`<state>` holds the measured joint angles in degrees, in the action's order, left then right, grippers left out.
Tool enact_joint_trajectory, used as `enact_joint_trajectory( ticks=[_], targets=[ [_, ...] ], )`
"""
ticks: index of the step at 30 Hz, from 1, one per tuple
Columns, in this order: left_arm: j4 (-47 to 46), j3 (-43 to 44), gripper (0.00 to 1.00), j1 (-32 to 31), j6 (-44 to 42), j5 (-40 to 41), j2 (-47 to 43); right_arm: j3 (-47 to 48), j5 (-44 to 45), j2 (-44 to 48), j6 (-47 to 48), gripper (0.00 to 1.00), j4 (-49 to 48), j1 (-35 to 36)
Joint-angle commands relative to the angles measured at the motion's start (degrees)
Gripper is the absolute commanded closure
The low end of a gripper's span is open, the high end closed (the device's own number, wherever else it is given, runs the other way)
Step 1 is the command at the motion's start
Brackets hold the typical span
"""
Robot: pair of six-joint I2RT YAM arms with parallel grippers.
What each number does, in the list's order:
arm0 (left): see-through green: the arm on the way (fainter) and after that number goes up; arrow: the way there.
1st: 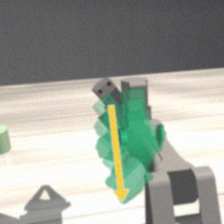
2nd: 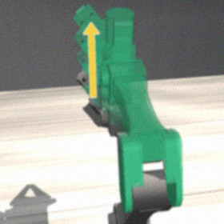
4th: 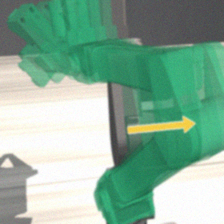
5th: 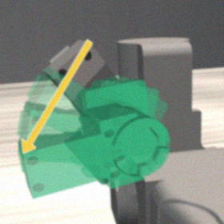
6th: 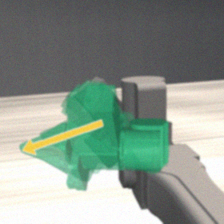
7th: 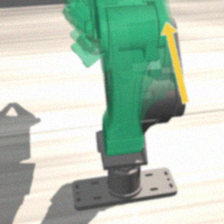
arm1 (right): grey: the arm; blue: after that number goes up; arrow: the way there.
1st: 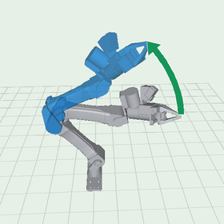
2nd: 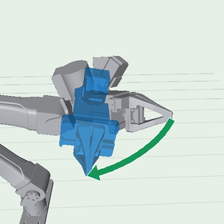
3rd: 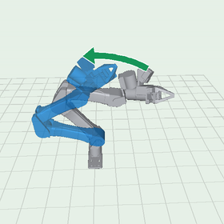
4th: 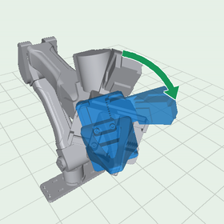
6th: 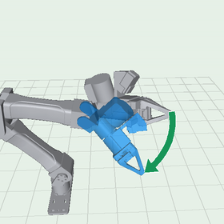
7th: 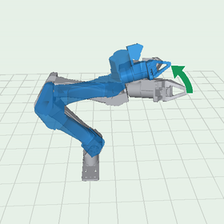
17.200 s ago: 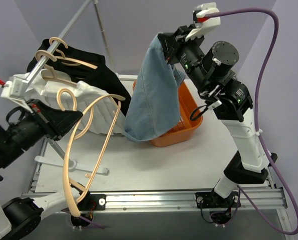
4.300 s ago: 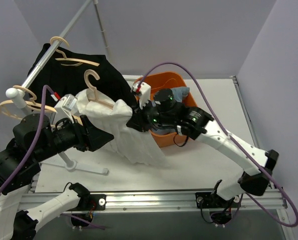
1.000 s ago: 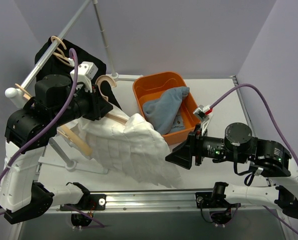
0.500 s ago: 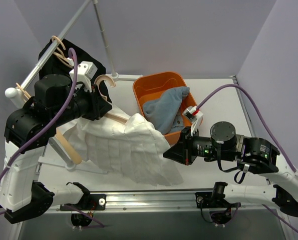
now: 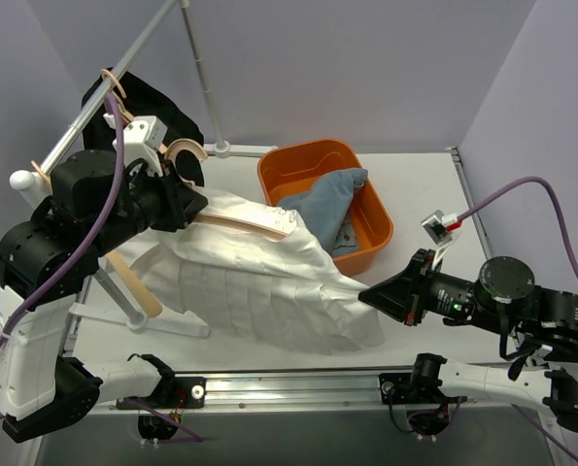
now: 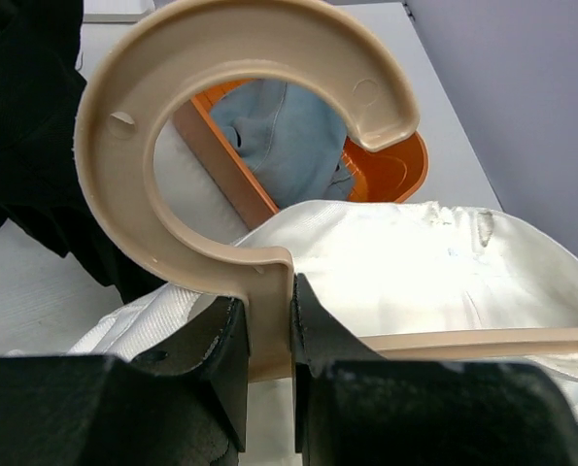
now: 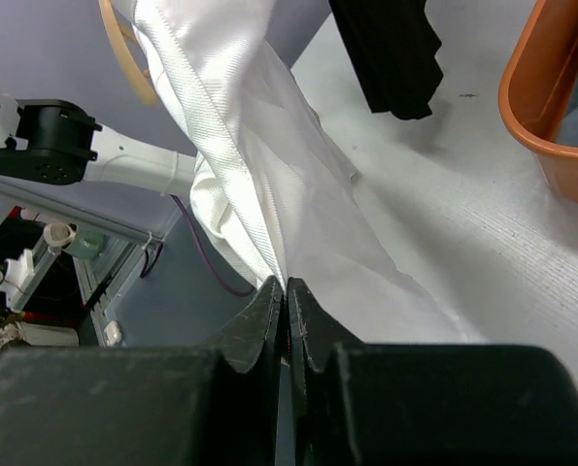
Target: Remove the skirt from the hanger
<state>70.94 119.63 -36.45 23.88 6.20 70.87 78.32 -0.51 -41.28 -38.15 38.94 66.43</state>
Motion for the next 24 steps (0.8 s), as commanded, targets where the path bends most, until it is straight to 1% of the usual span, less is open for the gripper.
enact_joint_trajectory(
  ticks=[1,6,11,15,18,19,20,21,23,24],
  targets=[
    [-3.6,3.3,0.98,0.7,-2.3,9.6,-2.0,1.8,4.0,2.9,-1.4,1.0,6.0,0.2],
    [-4.7,4.2,0.98,0.7,-2.0,12.0,-2.4,3.5,5.0,4.9,-2.0,1.0,7.9,0.1],
    [-6.1,5.3,0.98,0.7,-1.0,11.5,-2.2,4.0,6.1,6.4,-2.9,1.0,9.0,0.1],
    [-6.5,5.8,0.98,0.7,0.0,10.2,-1.7,2.3,5.1,5.9,-2.5,1.0,7.6,-0.2],
    [-6.3,5.8,0.98,0.7,0.0,9.9,-2.0,1.2,3.8,5.8,-1.8,1.0,4.5,-0.3],
    [-6.3,5.9,0.98,0.7,0.0,9.6,-2.1,1.6,3.5,4.9,-1.2,0.78,3.8,-0.3],
    [-6.1,5.9,0.98,0.7,0.0,9.4,-2.1,1.9,3.5,4.0,-0.6,0.62,3.5,-0.3],
    [-5.6,6.0,0.98,0.7,0.0,9.3,-2.1,2.5,3.5,2.8,0.2,0.52,3.5,-0.3],
    [-5.0,6.4,0.98,0.7,-0.1,9.1,-2.2,5.6,3.6,-2.4,3.6,0.4,3.7,-0.3],
    [-4.7,6.6,0.98,0.7,0.0,9.1,-2.2,6.7,3.7,-4.2,5.0,0.37,3.6,-0.3]
  ],
)
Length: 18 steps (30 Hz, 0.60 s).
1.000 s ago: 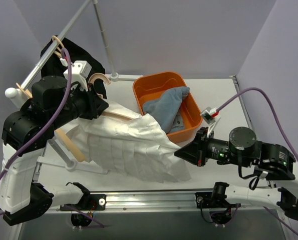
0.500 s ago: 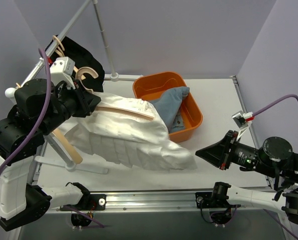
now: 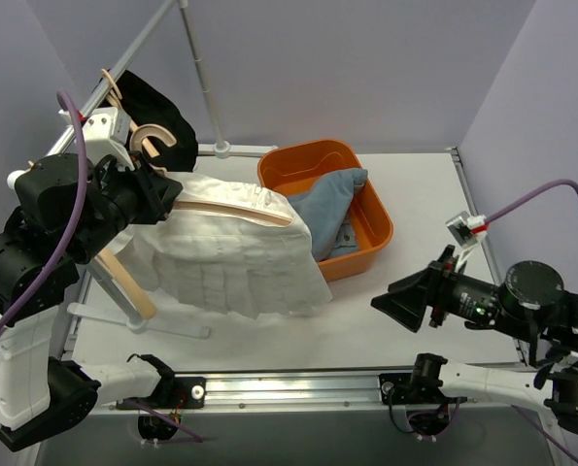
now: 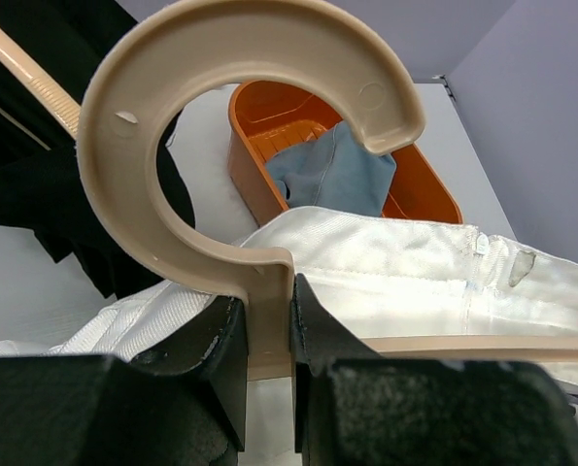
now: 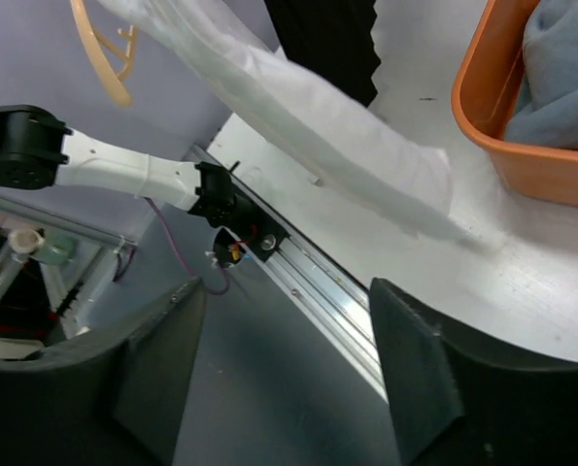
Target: Remove the skirt from the hanger
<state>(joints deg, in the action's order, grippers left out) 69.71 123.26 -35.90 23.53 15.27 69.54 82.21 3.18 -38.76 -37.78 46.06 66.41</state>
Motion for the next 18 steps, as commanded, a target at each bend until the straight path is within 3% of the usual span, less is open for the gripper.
enact_joint_trajectory(
  ticks=[1,5,7,15,18],
  targets=[
    [-3.4,3.0,0.98,0.1,0.4,-0.1,-1.1,4.1,0.1,-10.2,7.5,0.34,-4.0,-0.2],
    [-3.0,3.0,0.98,0.1,0.9,-0.9,-1.5,8.1,-0.8,-16.7,14.1,0.21,-6.4,-0.2],
    [-2.7,2.9,0.98,0.2,1.2,-1.8,-1.7,8.8,-1.6,-19.5,16.2,0.2,-7.4,-0.2],
    [-2.6,0.8,0.98,0.1,1.9,-2.3,-3.5,9.1,-5.7,-24.3,21.7,0.28,-10.3,-0.3],
    [-2.7,1.1,0.98,0.1,1.8,-2.5,-3.3,7.3,-6.5,-24.3,21.2,0.43,-12.0,-0.3]
  ],
)
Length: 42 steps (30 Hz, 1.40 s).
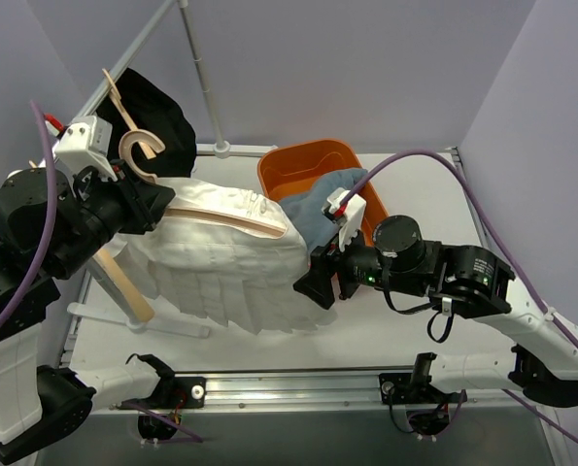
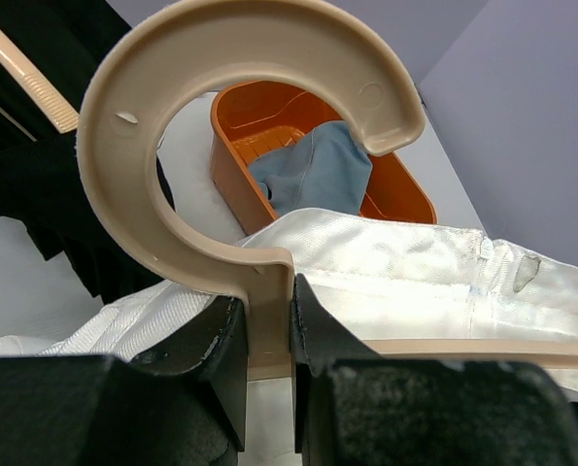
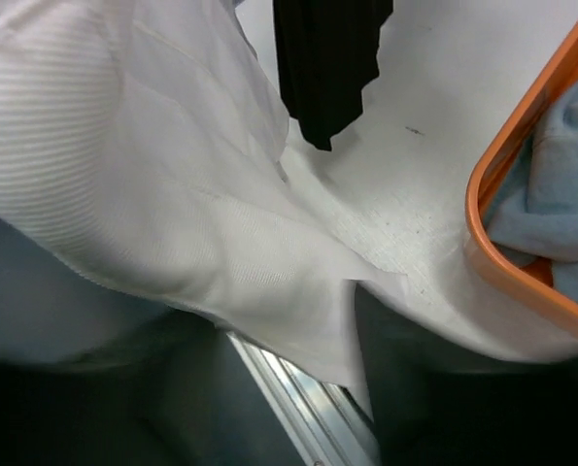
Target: Remove the skirt from the hanger
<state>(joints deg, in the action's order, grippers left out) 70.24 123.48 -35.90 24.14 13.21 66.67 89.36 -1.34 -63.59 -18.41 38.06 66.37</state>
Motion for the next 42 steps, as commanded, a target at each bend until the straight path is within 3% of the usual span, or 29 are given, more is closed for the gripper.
enact_joint_trajectory(
  ticks=[1,3,4,8,14,24,33,42],
  targets=[
    [-3.2,1.0,0.98,0.1,1.2,-0.6,-0.3,-0.8,-2.4,0.5,1.6,0.66,-4.3,-0.3],
    [-3.4,1.1,0.98,0.1,1.2,-0.8,-0.2,-1.7,-2.5,0.7,0.8,0.96,-5.4,-0.3],
    [-3.5,1.1,0.98,0.1,1.2,-0.8,-0.2,-2.8,-2.8,0.8,-0.1,1.0,-6.0,-0.3],
    [-4.3,0.7,0.98,0.1,1.4,-0.6,-0.3,-6.6,-3.1,3.0,-3.9,1.0,-9.4,-0.2],
    [-5.5,-0.6,0.98,0.1,2.7,1.0,-1.4,-15.1,1.2,14.0,-10.3,1.0,-14.5,-0.1],
    [-9.4,-3.3,0.98,0.1,4.2,3.6,-3.3,-18.0,7.0,25.3,-13.7,1.0,-8.4,-0.1],
    [-12.8,-6.1,0.98,0.1,8.1,0.1,-4.9,-19.8,4.3,20.2,-13.7,1.0,-13.0,-0.1],
    [-22.0,-11.7,0.98,0.1,18.3,-4.3,-8.4,-18.8,-0.6,10.9,-12.8,1.0,-22.3,-0.1]
  ],
)
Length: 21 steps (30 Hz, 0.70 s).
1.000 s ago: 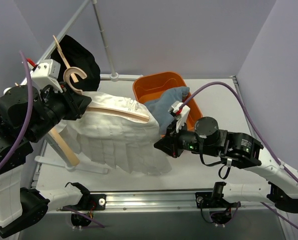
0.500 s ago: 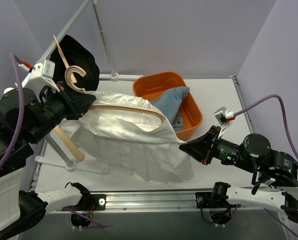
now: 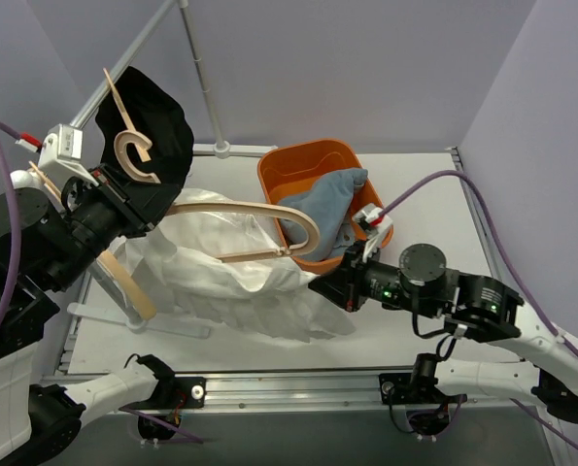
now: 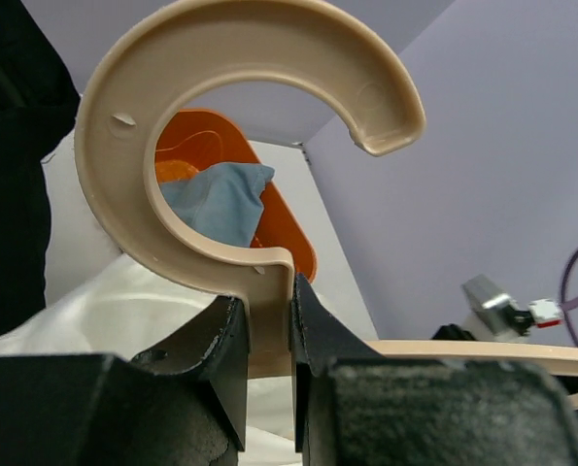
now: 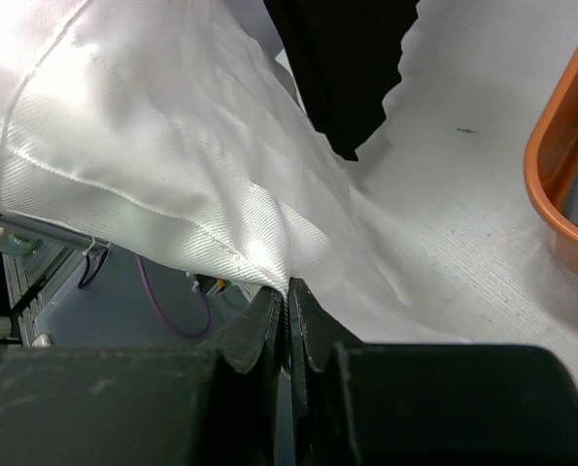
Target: Remove the skirt from the hanger
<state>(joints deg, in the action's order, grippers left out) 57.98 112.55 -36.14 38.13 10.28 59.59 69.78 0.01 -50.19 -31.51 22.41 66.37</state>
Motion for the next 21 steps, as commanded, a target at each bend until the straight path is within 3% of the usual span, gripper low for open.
enact_joint_trajectory(
  ticks=[1,14,21],
  targets=[
    [-10.5,-1.6,0.98,0.5,5.6,-1.8,-1.5,1.0,-2.3,-2.9,0.3,1.0,-7.4,-0.1],
    [-20.8,-2.5,0.98,0.4,15.6,-7.0,-3.3,7.1,-1.6,-11.8,0.9,1.0,-8.6,-0.5],
    [-21.3,-2.4,0.98,0.4,16.3,-6.9,-4.0,13.4,-2.2,-18.9,2.7,1.0,-8.0,-1.7]
  ],
)
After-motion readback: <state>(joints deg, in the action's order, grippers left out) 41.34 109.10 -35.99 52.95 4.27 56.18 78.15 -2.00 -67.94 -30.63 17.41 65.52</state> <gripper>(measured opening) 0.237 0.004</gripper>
